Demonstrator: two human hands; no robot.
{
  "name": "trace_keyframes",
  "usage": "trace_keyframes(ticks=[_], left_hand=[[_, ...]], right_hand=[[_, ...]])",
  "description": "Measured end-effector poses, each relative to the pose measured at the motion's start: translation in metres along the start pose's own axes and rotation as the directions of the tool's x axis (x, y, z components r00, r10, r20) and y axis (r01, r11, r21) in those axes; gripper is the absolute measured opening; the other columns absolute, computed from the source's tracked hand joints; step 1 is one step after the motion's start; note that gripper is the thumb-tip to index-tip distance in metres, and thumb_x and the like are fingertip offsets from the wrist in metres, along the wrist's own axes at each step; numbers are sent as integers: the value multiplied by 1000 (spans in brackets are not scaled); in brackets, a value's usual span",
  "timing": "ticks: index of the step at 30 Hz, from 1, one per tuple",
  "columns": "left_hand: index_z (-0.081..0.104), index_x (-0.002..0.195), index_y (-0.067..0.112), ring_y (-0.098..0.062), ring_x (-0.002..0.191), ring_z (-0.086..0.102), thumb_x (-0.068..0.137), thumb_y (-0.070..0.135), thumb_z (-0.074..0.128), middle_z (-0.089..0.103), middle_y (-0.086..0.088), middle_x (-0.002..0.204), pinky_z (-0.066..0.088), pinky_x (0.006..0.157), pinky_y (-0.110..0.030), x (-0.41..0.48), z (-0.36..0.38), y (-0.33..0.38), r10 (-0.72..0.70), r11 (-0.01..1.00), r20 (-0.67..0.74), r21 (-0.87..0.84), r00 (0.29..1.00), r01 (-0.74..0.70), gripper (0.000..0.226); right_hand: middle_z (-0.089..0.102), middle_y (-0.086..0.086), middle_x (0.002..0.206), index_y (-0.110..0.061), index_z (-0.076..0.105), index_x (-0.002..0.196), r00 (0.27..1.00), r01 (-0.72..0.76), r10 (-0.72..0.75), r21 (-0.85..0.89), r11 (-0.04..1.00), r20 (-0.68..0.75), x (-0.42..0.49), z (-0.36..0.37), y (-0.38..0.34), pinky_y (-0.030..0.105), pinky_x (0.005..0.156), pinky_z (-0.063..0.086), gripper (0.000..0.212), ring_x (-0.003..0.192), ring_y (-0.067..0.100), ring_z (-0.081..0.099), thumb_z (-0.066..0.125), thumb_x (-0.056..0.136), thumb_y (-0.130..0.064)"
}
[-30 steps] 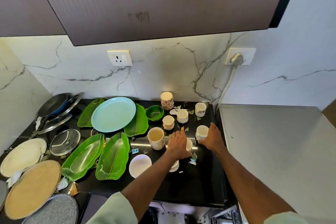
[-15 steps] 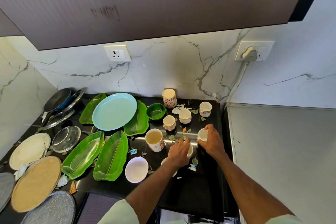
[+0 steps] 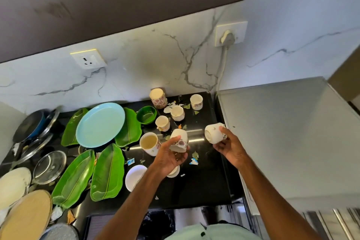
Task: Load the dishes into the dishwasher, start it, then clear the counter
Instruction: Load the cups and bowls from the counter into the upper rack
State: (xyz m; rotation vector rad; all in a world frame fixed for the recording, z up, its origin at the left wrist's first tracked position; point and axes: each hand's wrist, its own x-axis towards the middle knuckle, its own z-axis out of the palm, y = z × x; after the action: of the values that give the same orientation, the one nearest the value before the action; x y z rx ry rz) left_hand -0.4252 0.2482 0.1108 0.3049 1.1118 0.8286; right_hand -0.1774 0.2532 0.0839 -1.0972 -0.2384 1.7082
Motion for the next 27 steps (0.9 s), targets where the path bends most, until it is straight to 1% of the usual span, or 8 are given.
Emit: trace_keyframes(ticks=[2, 5, 9, 12, 17, 19, 21, 27], left_hand=[[58, 135, 4, -24, 94, 66, 76, 32, 79, 66, -16, 115, 52, 75, -35, -12, 7, -10, -54, 998, 77, 25, 996, 53, 69], [62, 132, 7, -25, 103, 61, 78, 33, 78, 65, -15, 126, 48, 79, -36, -26, 26, -27, -77, 990, 189, 133, 979, 52, 62], [78, 110, 20, -22, 112, 57, 88, 26, 69, 64, -9, 133, 42, 95, -42, -44, 47, -59, -172, 951, 318, 301, 932, 73, 24], [77, 110, 19, -20, 108, 58, 87, 31, 68, 65, -9, 127, 43, 94, -39, -49, 59, -92, -254, 923, 355, 368, 900, 116, 27], [67, 118, 11, -23, 89, 62, 79, 52, 72, 67, -11, 106, 50, 73, -34, -62, 90, -159, -370, 859, 264, 462, 891, 220, 56], [67, 119, 10, -21, 84, 59, 75, 58, 73, 69, -10, 98, 47, 70, -33, -69, 103, -185, -365, 827, 233, 526, 901, 199, 65], [67, 119, 11, -19, 82, 55, 71, 60, 74, 69, -8, 96, 42, 69, -31, -78, 116, -208, -361, 779, 216, 605, 907, 165, 69], [70, 96, 19, -12, 69, 59, 60, 45, 80, 71, 5, 75, 42, 51, -20, -81, 158, -276, -338, 614, 158, 784, 928, 90, 46]], right_hand=[[65, 17, 117, -15, 65, 121, 1000, -18, 17, 150, 989, 9, -21, -13, 7, 40, 78, 57, 36, 104, 33, 63, 70, 89, -30], [62, 24, 126, -9, 59, 133, 1000, -12, 7, 234, 972, 18, -53, -35, 20, 49, 86, 59, 46, 118, 43, 61, 69, 91, -26], [62, 24, 132, -9, 58, 135, 995, 3, 9, 120, 993, -100, -107, -68, 43, 51, 91, 57, 56, 122, 42, 60, 77, 87, -29], [66, 21, 126, -11, 65, 127, 966, 24, 1, 95, 995, -258, -148, -95, 66, 41, 79, 61, 57, 110, 35, 66, 82, 80, -39], [70, 21, 99, -5, 77, 102, 966, 58, 30, 326, 944, -258, -226, -144, 95, 27, 46, 53, 42, 72, 28, 68, 63, 94, -44], [71, 19, 91, -3, 78, 95, 967, 82, 35, 436, 896, -254, -247, -166, 103, 25, 45, 53, 48, 68, 26, 67, 56, 98, -45], [69, 21, 95, 0, 69, 108, 952, 98, 61, 488, 868, -300, -259, -188, 113, 27, 48, 56, 48, 71, 27, 65, 60, 95, -46], [66, 20, 95, -5, 65, 104, 911, 117, 137, 564, 817, -388, -277, -250, 120, 30, 48, 55, 32, 73, 31, 64, 67, 89, -33]])
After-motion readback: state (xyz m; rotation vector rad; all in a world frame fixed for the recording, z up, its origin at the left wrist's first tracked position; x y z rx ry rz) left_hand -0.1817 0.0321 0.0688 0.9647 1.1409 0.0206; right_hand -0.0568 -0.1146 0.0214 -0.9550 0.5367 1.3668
